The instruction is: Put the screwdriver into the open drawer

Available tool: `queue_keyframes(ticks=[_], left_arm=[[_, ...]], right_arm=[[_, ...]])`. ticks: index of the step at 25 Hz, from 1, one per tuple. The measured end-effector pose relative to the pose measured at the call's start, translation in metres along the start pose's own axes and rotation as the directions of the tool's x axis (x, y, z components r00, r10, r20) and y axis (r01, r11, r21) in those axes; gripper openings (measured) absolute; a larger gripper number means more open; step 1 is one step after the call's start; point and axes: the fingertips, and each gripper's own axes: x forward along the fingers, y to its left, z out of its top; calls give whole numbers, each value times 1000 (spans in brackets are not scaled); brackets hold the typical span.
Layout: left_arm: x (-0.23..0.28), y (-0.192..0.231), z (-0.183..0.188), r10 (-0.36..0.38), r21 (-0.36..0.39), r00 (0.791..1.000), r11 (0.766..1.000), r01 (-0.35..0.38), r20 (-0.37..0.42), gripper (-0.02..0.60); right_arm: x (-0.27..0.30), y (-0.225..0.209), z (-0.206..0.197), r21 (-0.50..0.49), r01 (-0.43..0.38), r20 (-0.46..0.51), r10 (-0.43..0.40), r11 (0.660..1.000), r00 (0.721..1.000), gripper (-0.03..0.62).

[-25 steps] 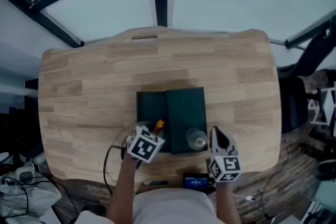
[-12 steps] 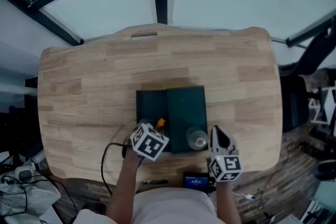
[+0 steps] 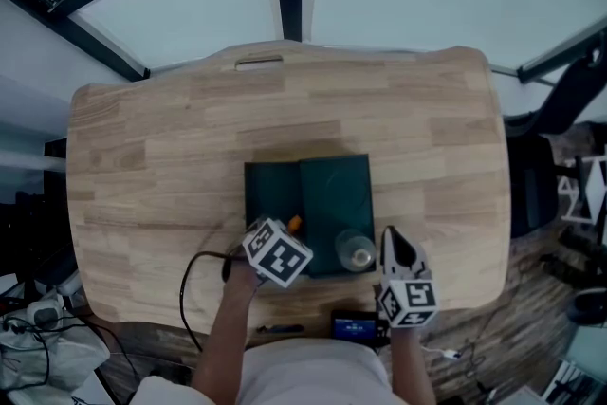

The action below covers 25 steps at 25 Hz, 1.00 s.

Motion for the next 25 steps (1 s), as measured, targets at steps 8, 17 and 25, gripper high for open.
queue_keyframes(ticks=[8,17,25], left_arm=[[5,-9,0,-42,43,998,998,43,-36,110],[11,-10,-1,-60,35,995,997,63,-82,110],[12,-10,-1,-81,25,991,996,84,-102,110]], right_arm=[[2,-5,-6,3,6,-15,-6,1000,1000,-3],[2,-7,-8,8,9,-20,-9,1000,1000,-4],[-1,-7,-15,18,16,-18,-16,1000,1000,-3]])
